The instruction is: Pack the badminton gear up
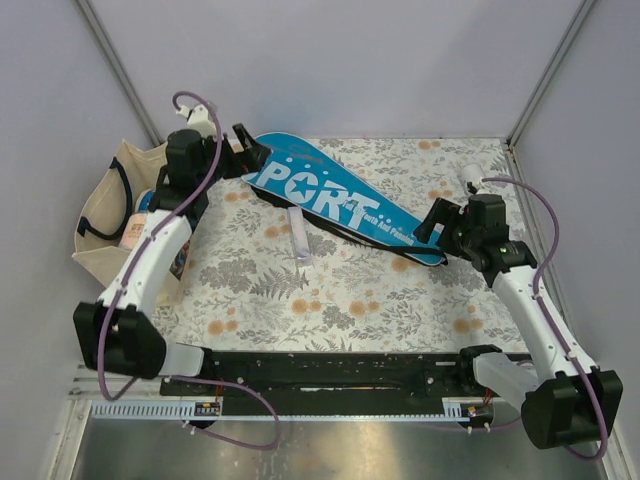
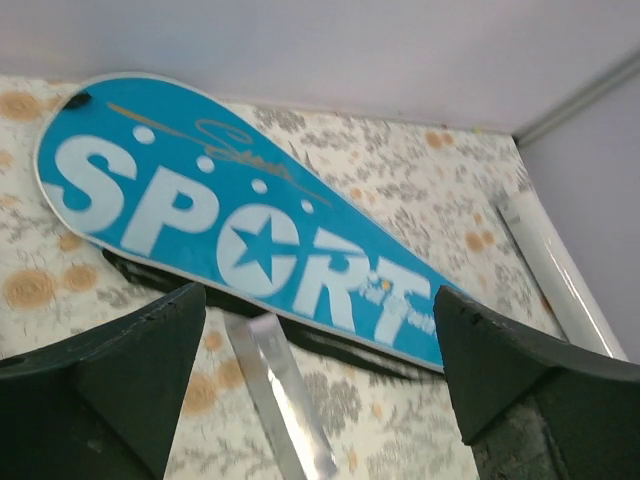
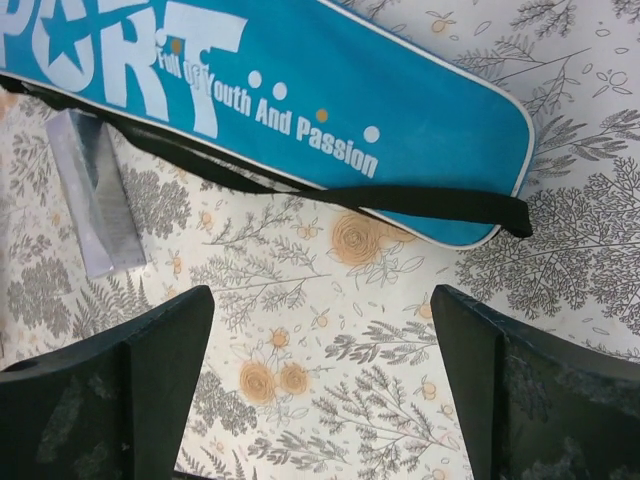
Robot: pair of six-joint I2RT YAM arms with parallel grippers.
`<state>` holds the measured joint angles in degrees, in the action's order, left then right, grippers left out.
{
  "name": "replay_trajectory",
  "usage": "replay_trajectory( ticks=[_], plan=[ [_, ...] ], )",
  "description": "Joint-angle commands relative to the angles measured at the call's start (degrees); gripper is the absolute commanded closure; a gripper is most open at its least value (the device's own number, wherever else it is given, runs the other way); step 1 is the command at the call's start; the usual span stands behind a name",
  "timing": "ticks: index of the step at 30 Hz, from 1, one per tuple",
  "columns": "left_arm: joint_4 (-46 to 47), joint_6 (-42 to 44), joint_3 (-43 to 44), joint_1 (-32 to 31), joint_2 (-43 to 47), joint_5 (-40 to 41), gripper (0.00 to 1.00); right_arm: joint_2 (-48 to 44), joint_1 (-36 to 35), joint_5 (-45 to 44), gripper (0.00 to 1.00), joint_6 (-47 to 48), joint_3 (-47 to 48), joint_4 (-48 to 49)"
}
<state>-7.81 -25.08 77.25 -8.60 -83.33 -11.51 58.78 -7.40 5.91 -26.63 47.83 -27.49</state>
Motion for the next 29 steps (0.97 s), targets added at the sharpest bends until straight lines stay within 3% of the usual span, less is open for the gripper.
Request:
replay_trajectory(
  ticks=[1, 8, 14, 29],
  plan=[
    [4.30, 3.37, -11.84, -1.15, 12.02, -8.01, 0.01, -1.91, -2.09, 2.61, 0.01, 3.60, 5.42, -8.10],
    [-0.27, 3.20, -23.01, -8.79, 30.92, -9.23, 0.01, -11.49, -2.45, 9.02, 0.01, 4.40, 6.48, -9.61],
    [-0.36, -2.42, -31.19, -10.03, 42.80, -8.27, 0.01, -17.29, -2.45, 10.44, 0.00, 2.82, 6.40, -10.31],
    [-3.88, -1.81, -30.76, -10.03, 47.12, -5.37, 0.01, -20.72, -2.45, 9.65, 0.00, 1.15, 6.75, -9.70]
  ],
)
